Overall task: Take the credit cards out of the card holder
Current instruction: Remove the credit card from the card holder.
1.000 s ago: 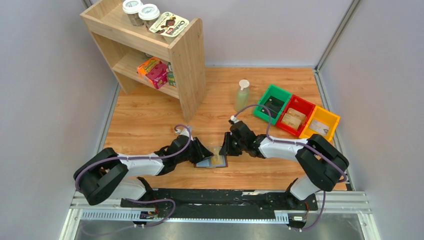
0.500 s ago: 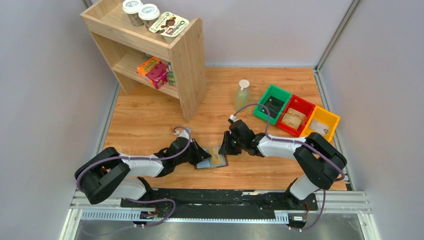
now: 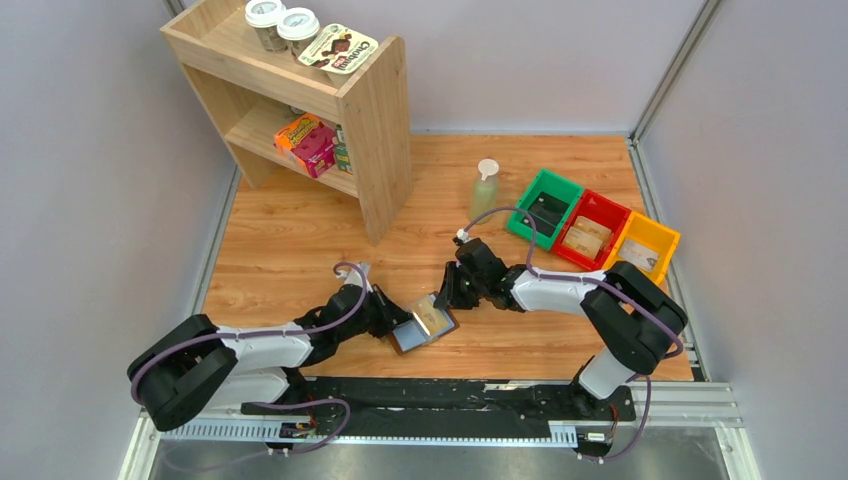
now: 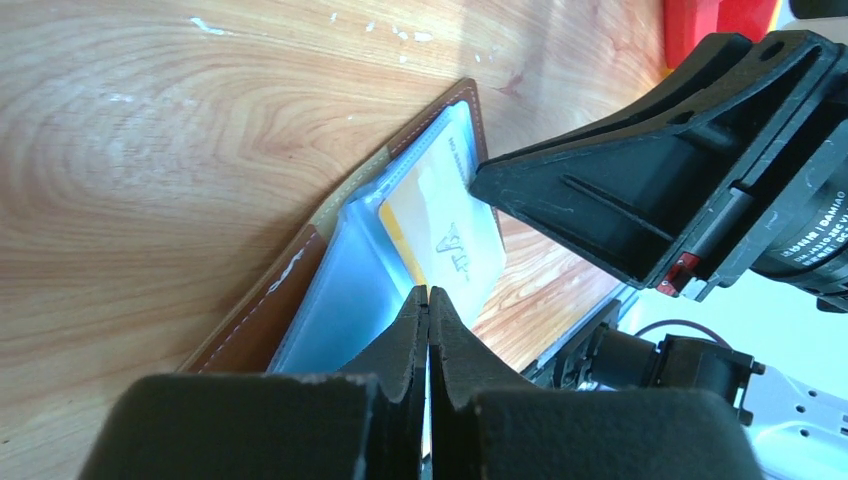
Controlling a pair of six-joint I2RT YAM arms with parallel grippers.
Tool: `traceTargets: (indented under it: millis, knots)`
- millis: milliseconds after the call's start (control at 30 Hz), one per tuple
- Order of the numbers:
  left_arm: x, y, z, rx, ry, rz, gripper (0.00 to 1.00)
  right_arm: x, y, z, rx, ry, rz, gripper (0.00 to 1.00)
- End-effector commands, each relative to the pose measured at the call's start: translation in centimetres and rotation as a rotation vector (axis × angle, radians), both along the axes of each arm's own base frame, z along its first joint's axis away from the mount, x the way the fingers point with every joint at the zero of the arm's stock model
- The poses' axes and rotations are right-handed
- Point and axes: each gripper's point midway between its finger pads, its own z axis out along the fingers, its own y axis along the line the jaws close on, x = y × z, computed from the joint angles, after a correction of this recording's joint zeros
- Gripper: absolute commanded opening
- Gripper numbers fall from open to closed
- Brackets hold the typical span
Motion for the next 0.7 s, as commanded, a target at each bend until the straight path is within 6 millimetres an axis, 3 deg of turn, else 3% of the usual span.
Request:
traceTargets:
  millis: [0,167,300,667]
  knots:
    - [-0.2,0.7,-0.5,0.017,0.019,0.025,0.01,-1.4,-1.8,-2.9,-0.102,0.068,-0.001,0.22]
    - [-0.4,-0.5,0.7,-0.019,0.011,-0.011,0.27,-1.4,-1.8,-2.8,-0.099,0.065,0.001,0.23]
    - [-0.8,-1.6,1.1,-0.020,0.014,-0.037,0.38,-1.4,-1.8,-2.6,-0.092,0.061,-0.003,0.23]
    - [-0.3,-2.5,-0.6,-0.038,0.083,0.018,0.38,-1.6,-1.7,-2.6,-0.073,0.070,-0.011,0.22]
